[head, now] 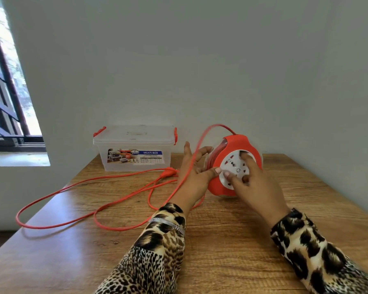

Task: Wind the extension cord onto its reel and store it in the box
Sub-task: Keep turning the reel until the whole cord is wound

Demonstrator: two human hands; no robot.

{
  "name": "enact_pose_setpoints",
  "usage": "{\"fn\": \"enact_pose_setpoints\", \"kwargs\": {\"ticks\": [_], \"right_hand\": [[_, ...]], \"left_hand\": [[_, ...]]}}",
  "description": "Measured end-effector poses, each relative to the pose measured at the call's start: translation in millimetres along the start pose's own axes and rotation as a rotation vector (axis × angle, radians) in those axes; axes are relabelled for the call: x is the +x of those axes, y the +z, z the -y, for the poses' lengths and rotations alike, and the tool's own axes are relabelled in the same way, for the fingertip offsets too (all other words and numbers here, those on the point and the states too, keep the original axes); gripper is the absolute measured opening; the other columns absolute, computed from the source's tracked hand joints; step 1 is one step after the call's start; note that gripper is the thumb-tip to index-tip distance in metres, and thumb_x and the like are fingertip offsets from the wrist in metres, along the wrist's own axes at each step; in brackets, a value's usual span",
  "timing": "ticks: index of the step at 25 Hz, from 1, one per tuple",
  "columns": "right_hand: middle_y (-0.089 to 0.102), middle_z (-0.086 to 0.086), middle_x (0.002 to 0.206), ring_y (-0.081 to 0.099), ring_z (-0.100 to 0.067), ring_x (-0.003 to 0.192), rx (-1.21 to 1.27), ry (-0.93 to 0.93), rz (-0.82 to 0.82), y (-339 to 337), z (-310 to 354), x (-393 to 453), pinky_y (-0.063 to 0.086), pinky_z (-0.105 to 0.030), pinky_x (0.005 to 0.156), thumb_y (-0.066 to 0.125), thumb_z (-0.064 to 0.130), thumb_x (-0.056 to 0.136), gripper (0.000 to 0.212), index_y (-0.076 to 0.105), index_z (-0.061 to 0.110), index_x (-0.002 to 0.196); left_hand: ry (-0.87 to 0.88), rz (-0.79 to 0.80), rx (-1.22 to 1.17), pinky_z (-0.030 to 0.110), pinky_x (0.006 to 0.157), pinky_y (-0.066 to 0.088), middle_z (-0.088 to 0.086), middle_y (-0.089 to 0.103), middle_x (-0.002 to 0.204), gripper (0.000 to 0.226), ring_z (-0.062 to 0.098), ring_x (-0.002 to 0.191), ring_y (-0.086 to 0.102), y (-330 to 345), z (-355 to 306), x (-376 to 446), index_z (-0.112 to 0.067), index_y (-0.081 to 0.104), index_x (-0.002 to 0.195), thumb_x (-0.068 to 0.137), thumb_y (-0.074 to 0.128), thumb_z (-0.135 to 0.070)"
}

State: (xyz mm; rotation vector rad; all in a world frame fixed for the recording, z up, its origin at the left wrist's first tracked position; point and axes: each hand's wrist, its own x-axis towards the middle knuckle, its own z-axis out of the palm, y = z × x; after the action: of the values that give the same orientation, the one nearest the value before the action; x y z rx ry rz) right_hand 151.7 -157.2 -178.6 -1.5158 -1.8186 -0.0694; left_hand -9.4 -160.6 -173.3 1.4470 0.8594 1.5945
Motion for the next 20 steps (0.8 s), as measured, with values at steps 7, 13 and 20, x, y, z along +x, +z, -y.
{"fn": "enact_pose_setpoints", "kwargs": {"ticks": [7,13,20], "right_hand": [[0.059,-0.011,0.125,0.062,-0.016,0.081,0.922,0.475,0.269,-1,5,1,0.05,-0.021,0.053,0.061,0.021,0.091,0.068,0.024,0.031,0.147],[0.069,-0.013,0.095,0.059,-0.014,0.058,1.217,0.57,0.384,-5,9,1,0.04,-0.024,0.047,0.056,0.004,0.09,0.064,0.027,0.018,0.146],[0.067,0.009,0.091,0.059,-0.011,0.086,0.044,-0.029,-0.024,-22,-7,-1,0.043,-0.023,0.066,0.067,0.031,0.083,0.028,0.061,0.027,0.111]], "left_hand": [[0.024,-0.073,0.226,0.035,0.096,0.054,-0.004,0.012,0.162,0.048,0.026,0.124,0.055,1,7,0,-0.032,0.059,0.118,0.079,0.076,-0.01],[-0.059,-0.103,0.123,0.057,0.1,0.046,0.007,0.047,0.144,0.051,0.033,0.128,0.05,-4,13,3,-0.023,0.057,0.125,0.079,0.076,-0.011],[-0.15,-0.008,-0.022,0.022,0.068,0.059,-0.016,0.069,0.106,0.046,0.001,0.092,0.069,-18,9,9,-0.027,0.059,0.12,0.083,0.07,-0.003]]}}
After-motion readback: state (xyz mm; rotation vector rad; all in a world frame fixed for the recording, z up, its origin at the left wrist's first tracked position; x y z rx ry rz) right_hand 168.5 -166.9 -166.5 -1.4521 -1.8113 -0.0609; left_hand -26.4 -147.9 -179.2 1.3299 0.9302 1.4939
